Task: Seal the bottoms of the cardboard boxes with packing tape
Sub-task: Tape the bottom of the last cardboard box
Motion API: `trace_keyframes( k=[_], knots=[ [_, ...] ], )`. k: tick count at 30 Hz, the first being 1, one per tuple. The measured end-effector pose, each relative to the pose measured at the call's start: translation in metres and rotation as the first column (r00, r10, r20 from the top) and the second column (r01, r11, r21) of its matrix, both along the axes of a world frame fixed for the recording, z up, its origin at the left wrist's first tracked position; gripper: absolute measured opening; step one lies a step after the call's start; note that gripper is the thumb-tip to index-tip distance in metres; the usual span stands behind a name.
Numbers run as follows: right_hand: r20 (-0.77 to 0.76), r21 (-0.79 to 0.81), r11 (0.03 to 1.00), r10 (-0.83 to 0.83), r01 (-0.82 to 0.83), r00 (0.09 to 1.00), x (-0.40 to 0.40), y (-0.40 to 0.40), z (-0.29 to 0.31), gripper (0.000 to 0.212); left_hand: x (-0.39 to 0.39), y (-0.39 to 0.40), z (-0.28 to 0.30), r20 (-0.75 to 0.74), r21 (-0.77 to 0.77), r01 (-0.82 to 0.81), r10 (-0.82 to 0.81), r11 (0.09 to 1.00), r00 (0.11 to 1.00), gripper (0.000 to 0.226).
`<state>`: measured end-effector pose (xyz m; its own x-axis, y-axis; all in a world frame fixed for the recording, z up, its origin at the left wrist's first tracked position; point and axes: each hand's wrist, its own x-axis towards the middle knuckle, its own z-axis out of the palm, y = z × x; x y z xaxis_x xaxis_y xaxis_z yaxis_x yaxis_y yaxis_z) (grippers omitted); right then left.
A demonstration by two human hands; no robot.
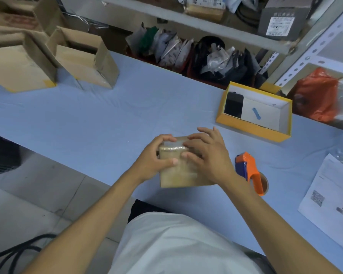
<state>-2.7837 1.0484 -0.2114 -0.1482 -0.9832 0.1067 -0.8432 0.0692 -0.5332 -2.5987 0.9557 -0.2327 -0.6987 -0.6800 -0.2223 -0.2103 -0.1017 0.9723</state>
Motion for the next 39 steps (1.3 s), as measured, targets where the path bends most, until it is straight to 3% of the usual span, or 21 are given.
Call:
trace_keyframes(
  k=[2,4,7,12,14,16,18,22,24,26,28,31,34,37,39],
  knots=[
    [-0.125,-0.065,0.997,-0.056,0.048,0.991,0.012,-0.007,-0.002,0.033,-0.008,0.003,0.0,-0.007,-0.107,-0.223,0.223,0.969,0.975,0.042],
    [-0.14,-0.05,0.994,-0.106,0.1,0.985,0.019,-0.014,-0.003,0.04,-0.017,0.007,-0.001,0.001,-0.172,-0.29,0.294,0.941,0.956,0.037],
    [-0.075,0.014,0.993,-0.119,0.121,0.99,0.015,-0.019,-0.006,0.047,-0.024,0.004,-0.002,0.017,-0.098,-0.226,0.229,0.969,0.973,0.039],
    [-0.103,0.198,0.974,0.135,-0.113,0.985,-0.005,-0.018,-0.007,0.087,-0.005,-0.02,-0.003,-0.021,0.113,0.058,-0.056,0.992,0.998,0.058],
    [-0.065,0.164,0.984,0.084,-0.072,0.994,-0.004,-0.024,-0.007,0.077,-0.009,-0.02,-0.004,-0.037,0.12,0.025,-0.021,0.992,0.999,0.055],
    [0.05,0.052,0.997,-0.056,0.054,0.997,0.001,-0.029,-0.005,0.049,-0.017,-0.018,-0.004,-0.048,0.138,-0.076,0.084,0.988,0.995,0.046],
    [0.053,0.045,0.998,-0.056,0.053,0.997,0.0,-0.03,-0.006,0.043,-0.017,-0.022,-0.009,-0.041,0.192,-0.073,0.082,0.979,0.996,0.05],
    [-0.002,0.27,0.944,0.198,-0.19,0.98,-0.017,-0.021,-0.005,0.098,-0.005,-0.042,-0.007,0.037,0.277,0.2,-0.218,0.94,0.975,0.08],
    [0.008,0.307,0.934,0.19,-0.183,0.982,-0.021,-0.023,-0.002,0.111,-0.007,-0.047,-0.002,0.029,0.253,0.228,-0.243,0.94,0.97,0.082],
    [0.065,0.254,0.967,-0.005,-0.012,0.998,-0.024,-0.026,-0.001,0.101,-0.011,-0.048,0.003,0.012,0.133,0.132,-0.135,0.982,0.991,0.075],
    [0.098,0.226,0.957,-0.209,0.182,0.973,-0.031,-0.028,-0.002,0.078,-0.02,-0.044,0.006,0.044,-0.067,-0.01,0.013,0.998,0.999,0.058],
    [0.019,0.262,0.931,-0.27,0.255,0.963,-0.035,-0.032,-0.007,0.054,-0.048,-0.038,0.004,0.161,-0.266,-0.181,0.229,0.947,0.96,0.029],
    [-0.018,0.271,0.902,-0.344,0.335,0.939,-0.032,-0.044,-0.006,0.049,-0.066,-0.04,0.004,0.247,-0.323,-0.185,0.271,0.928,0.93,0.035],
    [0.046,0.384,0.901,-0.236,0.201,0.971,-0.035,-0.046,-0.008,0.047,-0.061,-0.046,0.004,0.257,-0.263,-0.124,0.193,0.957,0.947,0.046],
    [0.16,0.46,0.887,-0.13,0.043,0.978,-0.041,-0.042,-0.005,0.059,-0.052,-0.05,0.008,0.301,-0.193,0.024,0.036,0.981,0.953,0.062]
  ],
)
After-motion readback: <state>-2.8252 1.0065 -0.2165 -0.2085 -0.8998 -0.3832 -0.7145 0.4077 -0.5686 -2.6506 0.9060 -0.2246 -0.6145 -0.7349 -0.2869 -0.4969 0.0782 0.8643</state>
